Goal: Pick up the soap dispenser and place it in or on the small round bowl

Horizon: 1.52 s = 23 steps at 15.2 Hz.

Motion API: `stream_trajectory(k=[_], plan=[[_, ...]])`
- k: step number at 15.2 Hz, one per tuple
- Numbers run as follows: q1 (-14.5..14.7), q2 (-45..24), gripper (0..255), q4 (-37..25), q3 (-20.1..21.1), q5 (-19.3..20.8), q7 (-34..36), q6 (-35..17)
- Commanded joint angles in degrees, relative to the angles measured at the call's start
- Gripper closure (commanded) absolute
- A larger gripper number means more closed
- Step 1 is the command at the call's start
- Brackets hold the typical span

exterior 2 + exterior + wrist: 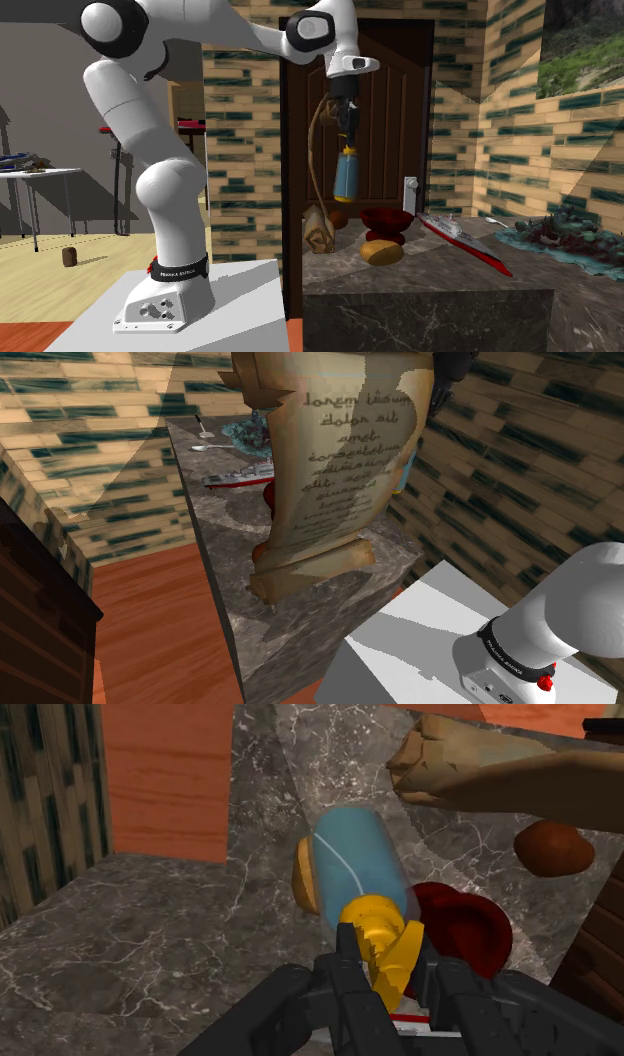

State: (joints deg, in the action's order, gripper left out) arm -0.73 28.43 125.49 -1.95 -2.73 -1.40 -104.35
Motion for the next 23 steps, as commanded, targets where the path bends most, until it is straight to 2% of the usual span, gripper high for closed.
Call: stream_trajectory(k=[1, 11, 15, 19, 23], plan=[[0.75, -3.61, 255, -3.50, 1.52, -0.55, 2.02, -0.25], [3.69, -22.52, 255, -26.20, 7.27, -0.07, 10.96, 3.09], [5.23, -31.34, 255, -38.27, 9.04, 1.33, 14.49, 6.27], [7.34, -41.33, 255, -53.01, 10.36, 3.29, 17.70, 11.04], [7.21, -40.04, 255, -48.04, 10.24, 3.06, 17.54, 7.35]])
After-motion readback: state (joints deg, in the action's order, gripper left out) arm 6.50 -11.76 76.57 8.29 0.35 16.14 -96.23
